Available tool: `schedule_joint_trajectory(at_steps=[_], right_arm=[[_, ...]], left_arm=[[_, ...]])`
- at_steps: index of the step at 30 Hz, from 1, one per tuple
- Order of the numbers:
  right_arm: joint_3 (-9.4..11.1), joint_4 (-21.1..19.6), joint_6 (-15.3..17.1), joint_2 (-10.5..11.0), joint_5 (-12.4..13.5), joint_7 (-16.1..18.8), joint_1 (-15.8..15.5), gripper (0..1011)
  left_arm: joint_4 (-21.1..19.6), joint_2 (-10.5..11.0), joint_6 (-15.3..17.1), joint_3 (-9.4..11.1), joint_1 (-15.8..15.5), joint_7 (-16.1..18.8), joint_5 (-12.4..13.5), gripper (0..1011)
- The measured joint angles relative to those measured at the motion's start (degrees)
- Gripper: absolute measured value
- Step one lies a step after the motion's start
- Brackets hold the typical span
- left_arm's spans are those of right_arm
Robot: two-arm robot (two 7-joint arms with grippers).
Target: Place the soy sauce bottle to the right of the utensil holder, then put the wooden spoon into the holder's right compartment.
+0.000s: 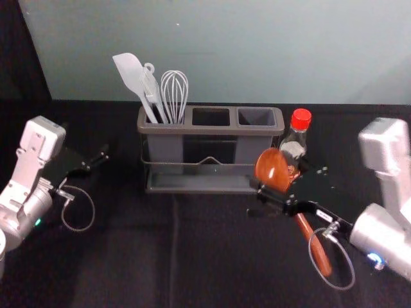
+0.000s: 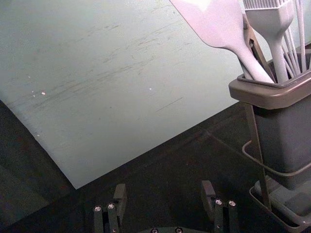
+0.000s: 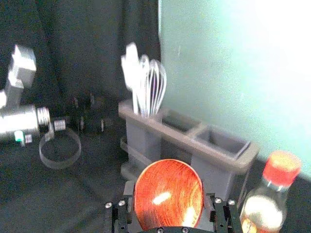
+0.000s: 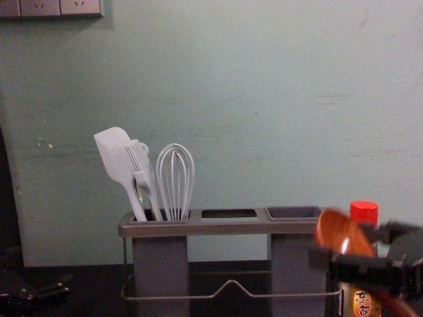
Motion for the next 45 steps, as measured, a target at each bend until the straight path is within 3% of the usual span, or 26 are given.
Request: schedule_joint_trajectory(at_steps=[3, 5, 9, 11, 31, 36, 45], right_arm=[[1.2, 1.12, -7.44, -1.22, 1.39, -0.02, -1.53, 838], [2.36, 3.15, -17.17, -3.06, 3.01, -0.22, -2.91, 838], [2.82, 5.25, -25.0, -4.49, 3.62, -0.78, -3.48, 837], [2.82, 5.94, -27.17, -4.8, 3.4, -1.44, -3.63, 838], [2.69, 5.64, -26.22, -4.65, 3.35, -1.4, -3.5, 837], [2.9, 5.86, -26.0, -3.16, 5.46, -0.41, -3.83, 838], [0.57, 9.72, -28.29, -2.74, 8.45, 2.55, 2.75, 838]], left_arm=[[0.0, 0.0, 0.0, 0.0, 0.0, 0.0, 0.0, 1005], [0.0, 0.0, 0.0, 0.0, 0.0, 0.0, 0.0, 1005], [0.0, 0.0, 0.0, 0.0, 0.0, 0.0, 0.0, 1005], [0.0, 0.0, 0.0, 0.0, 0.0, 0.0, 0.0, 1005], [0.0, 0.0, 0.0, 0.0, 0.0, 0.0, 0.0, 1005], [0.0, 0.0, 0.0, 0.0, 0.0, 0.0, 0.0, 1005], [0.0, 0.0, 0.0, 0.0, 0.0, 0.0, 0.0, 1005]])
